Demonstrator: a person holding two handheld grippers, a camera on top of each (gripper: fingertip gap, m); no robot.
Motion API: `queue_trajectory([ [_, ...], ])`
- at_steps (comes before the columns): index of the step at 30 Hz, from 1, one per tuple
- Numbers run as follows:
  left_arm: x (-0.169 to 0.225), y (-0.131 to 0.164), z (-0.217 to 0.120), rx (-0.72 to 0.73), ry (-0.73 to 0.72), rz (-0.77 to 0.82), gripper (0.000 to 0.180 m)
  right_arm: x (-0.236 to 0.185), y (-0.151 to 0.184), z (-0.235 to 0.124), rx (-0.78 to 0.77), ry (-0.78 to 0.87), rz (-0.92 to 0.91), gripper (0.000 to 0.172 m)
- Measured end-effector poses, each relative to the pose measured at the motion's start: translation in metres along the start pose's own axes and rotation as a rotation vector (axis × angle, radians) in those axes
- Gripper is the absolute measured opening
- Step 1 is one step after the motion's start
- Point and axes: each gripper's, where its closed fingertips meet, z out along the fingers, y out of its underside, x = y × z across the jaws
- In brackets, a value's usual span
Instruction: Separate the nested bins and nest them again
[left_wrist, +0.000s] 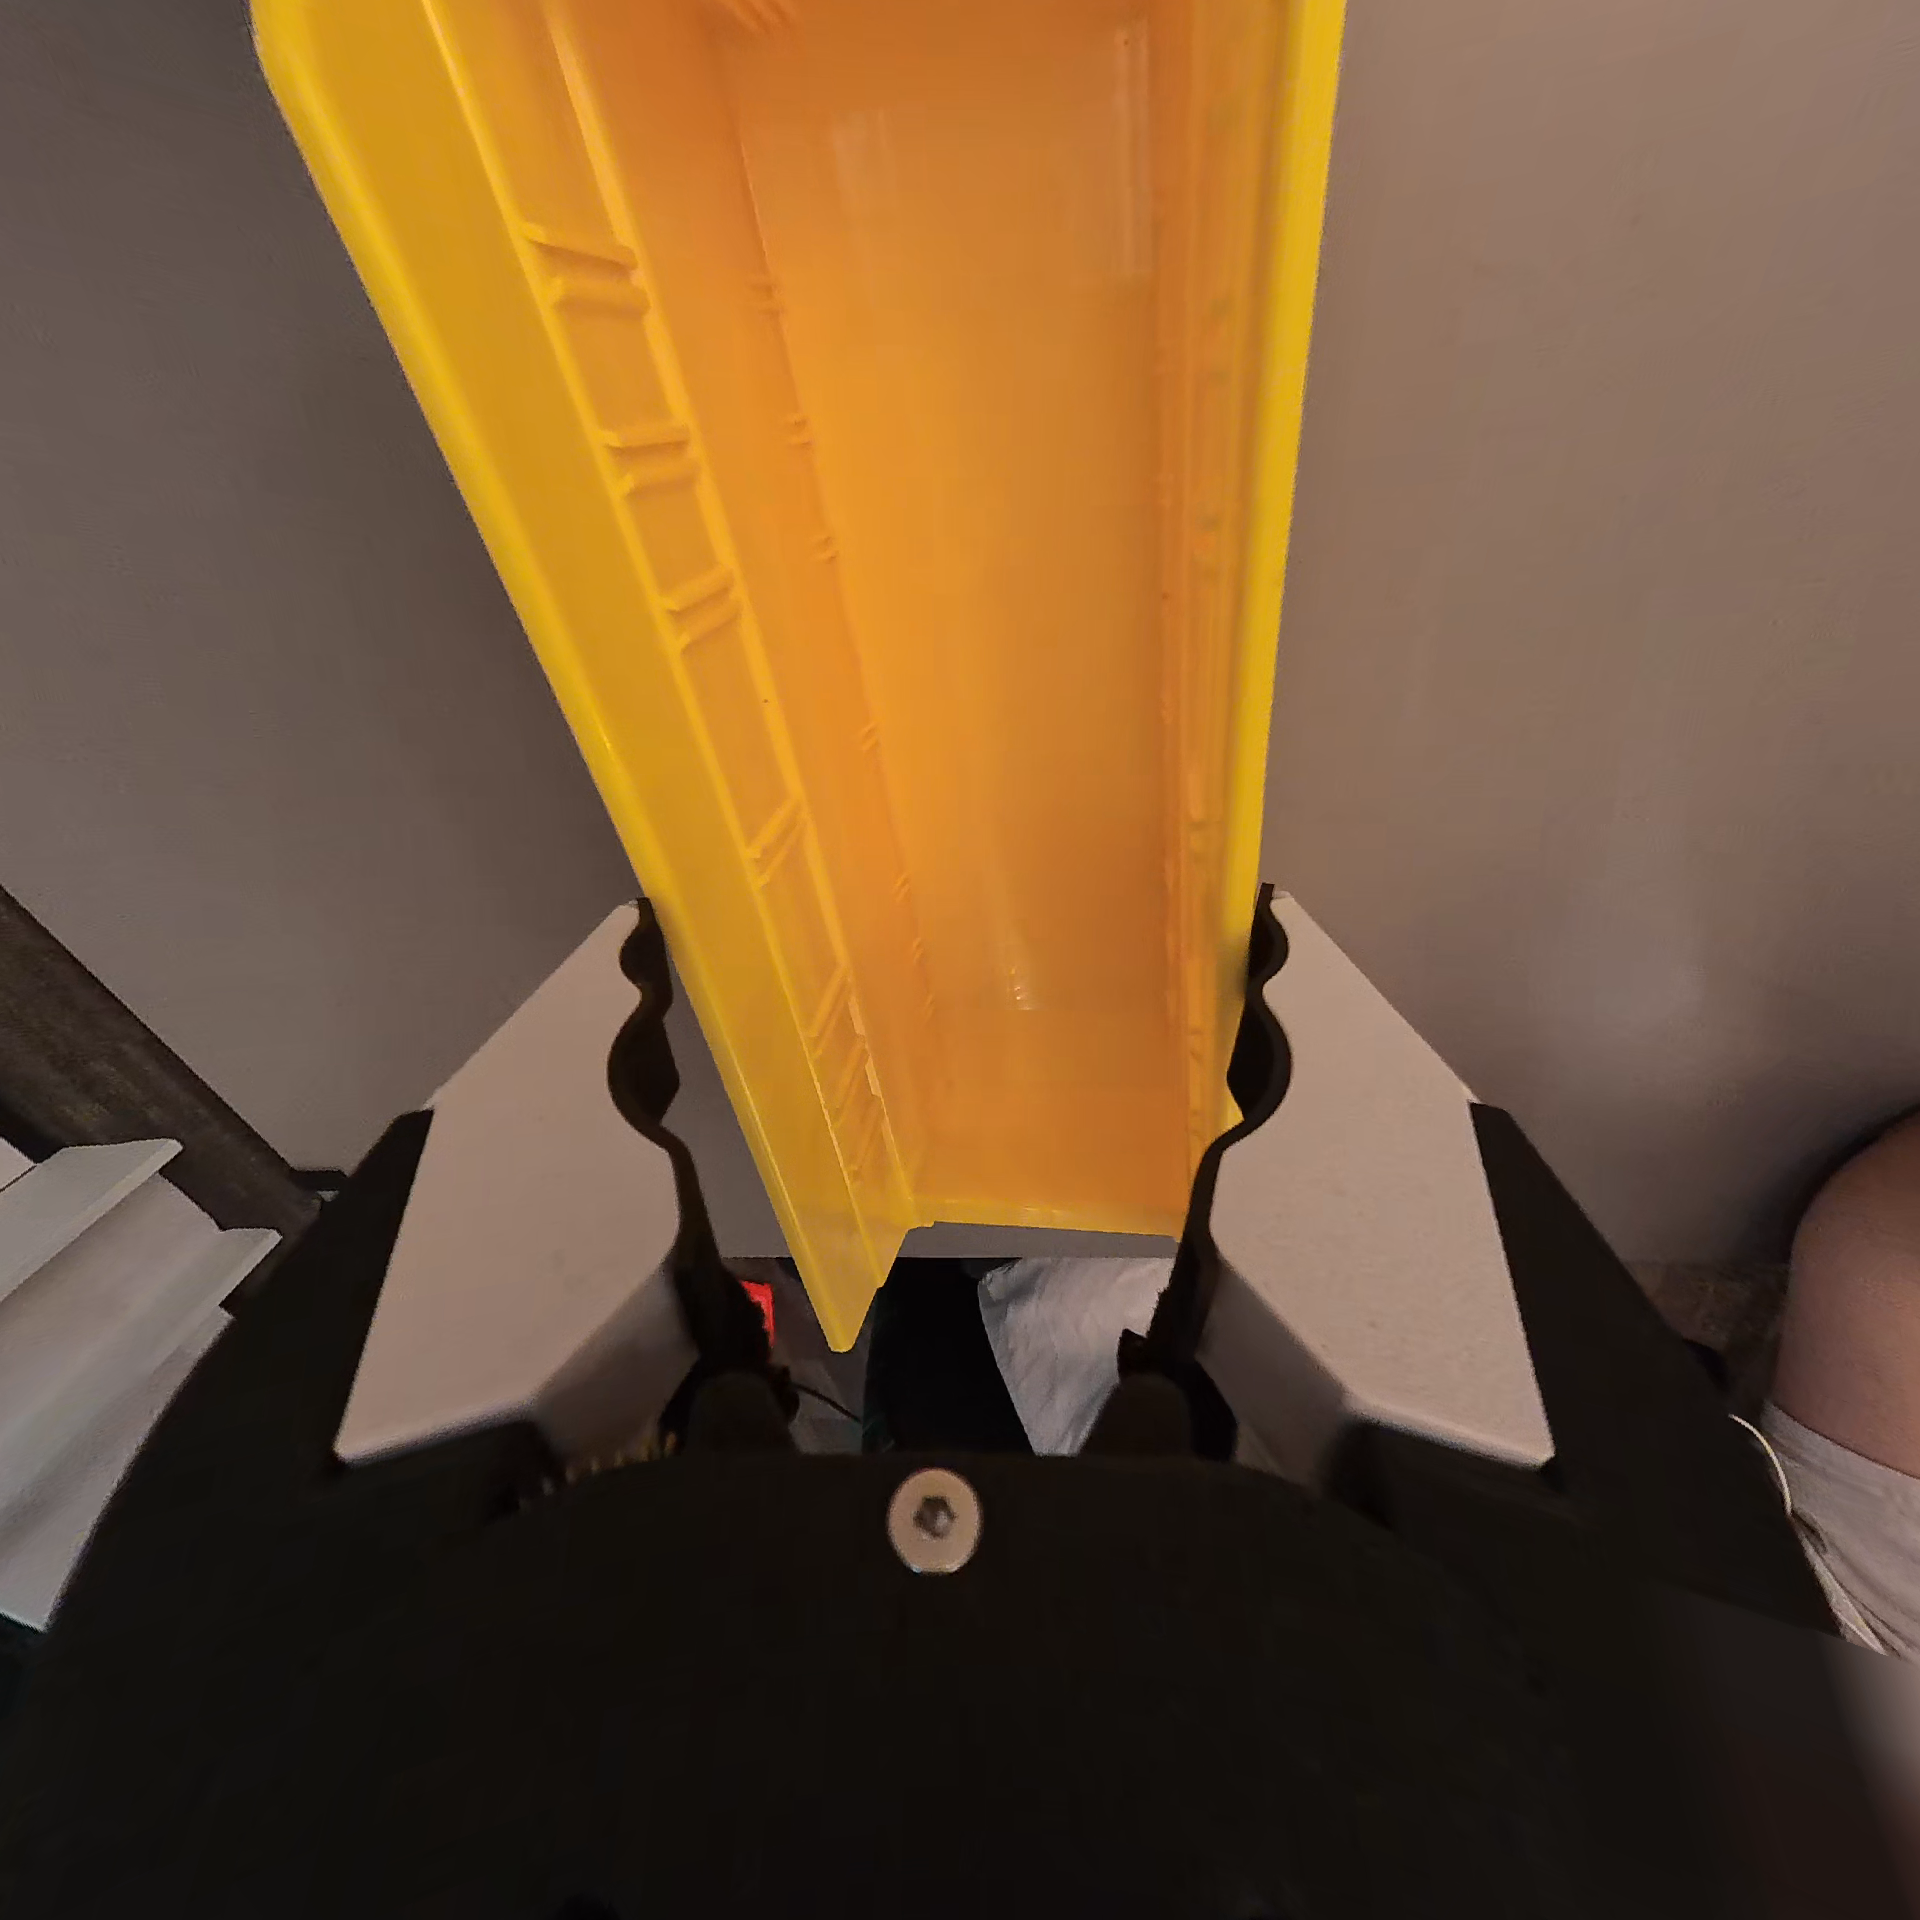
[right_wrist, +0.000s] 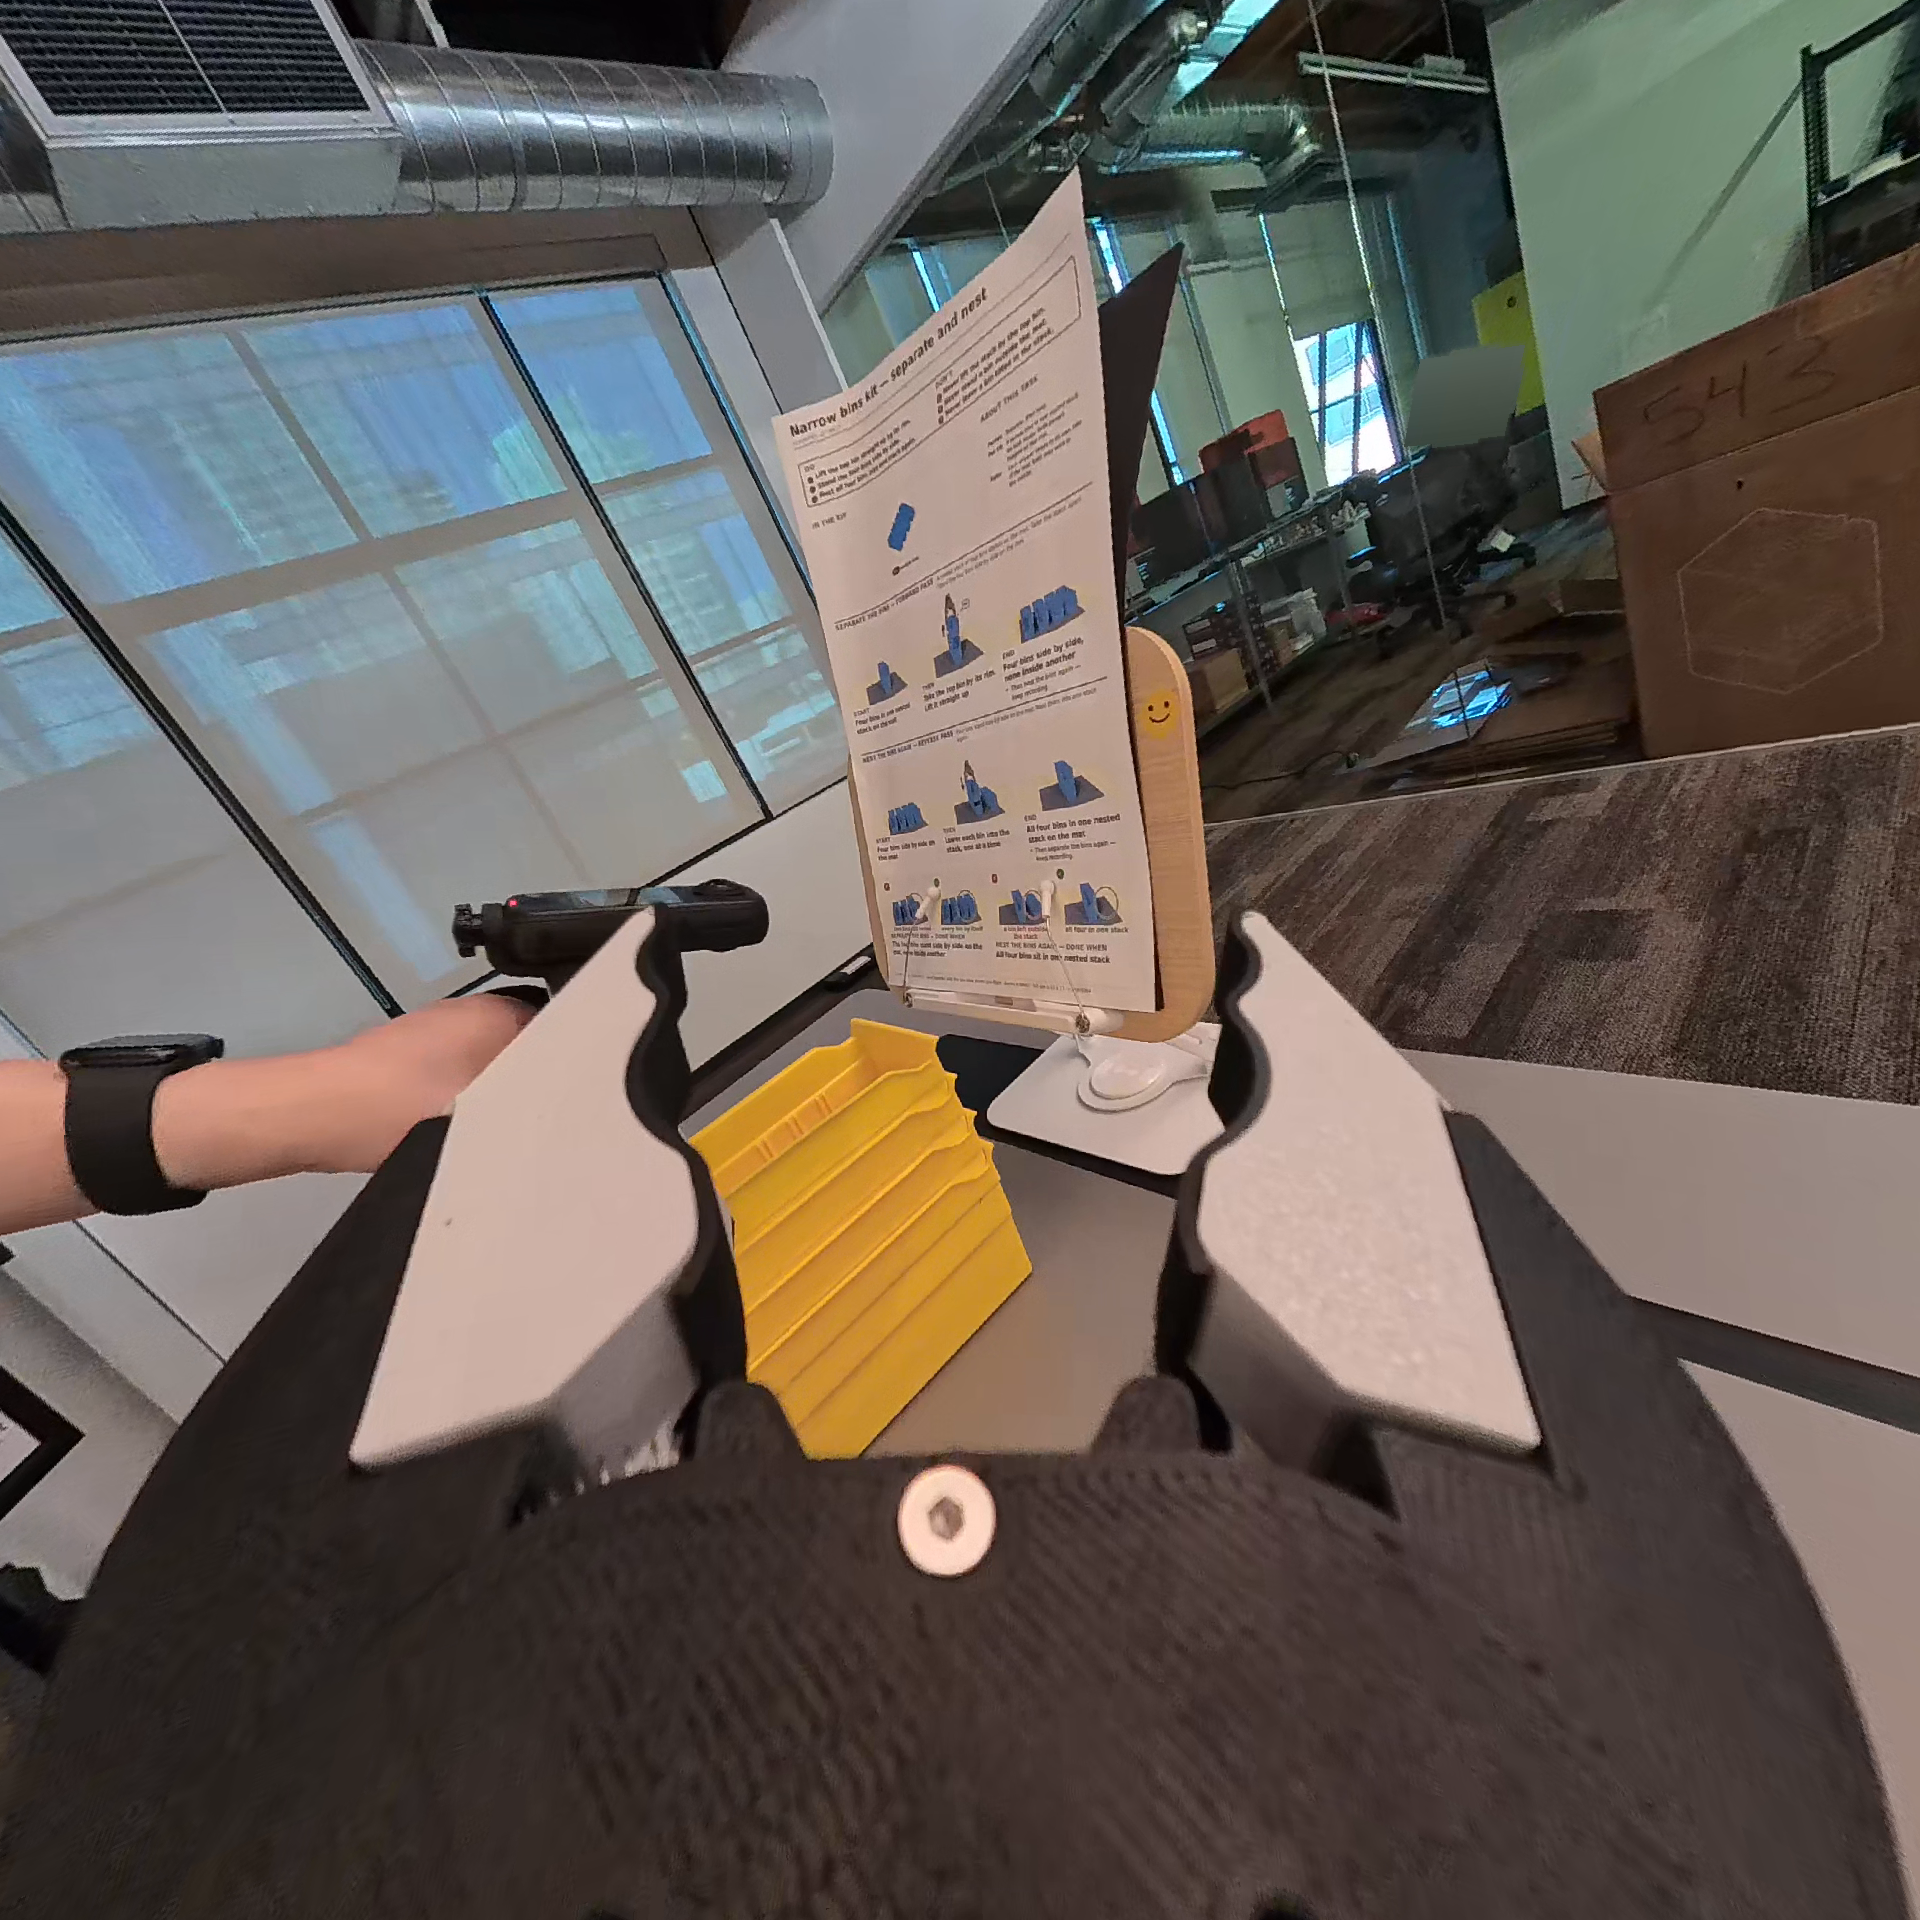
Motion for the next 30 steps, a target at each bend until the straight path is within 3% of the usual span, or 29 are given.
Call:
queue_trajectory([
  [10,0.005,-0.004,-0.019,0.012,0.08,-0.008,0.101,0.008,0.006,0.003,-0.022,0.009,0.019,0.101],
  [11,0.014,-0.004,-0.022,0.012,0.143,-0.003,0.075,0.009,0.006,0.003,-0.024,0.011,0.021,0.101],
  [13,0.031,-0.01,-0.027,0.051,0.247,-0.016,0.081,0.01,0.007,0.003,-0.025,0.015,0.026,0.101],
  [14,0.024,-0.013,-0.026,0.062,0.182,-0.009,0.084,0.011,0.007,0.003,-0.027,0.015,0.028,0.101],
  [15,0.011,-0.011,-0.024,0.046,0.079,0.026,0.106,0.011,0.008,0.004,-0.031,0.015,0.029,0.101],
  [16,0.0,-0.01,-0.024,0.034,-0.021,0.074,0.115,0.011,0.009,0.004,-0.036,0.016,0.029,0.101],
  [18,-0.004,-0.013,-0.028,0.067,-0.072,0.119,0.116,0.011,0.01,0.006,-0.039,0.016,0.027,0.101],
  [23,-0.004,-0.014,-0.02,0.096,-0.031,0.046,0.137,0.01,0.018,0.012,-0.072,0.014,0.026,0.101],
  [30,0.01,0.008,0.022,-0.026,0.129,-0.04,0.137,0.008,0.029,0.018,-0.119,0.008,0.017,0.1],
])
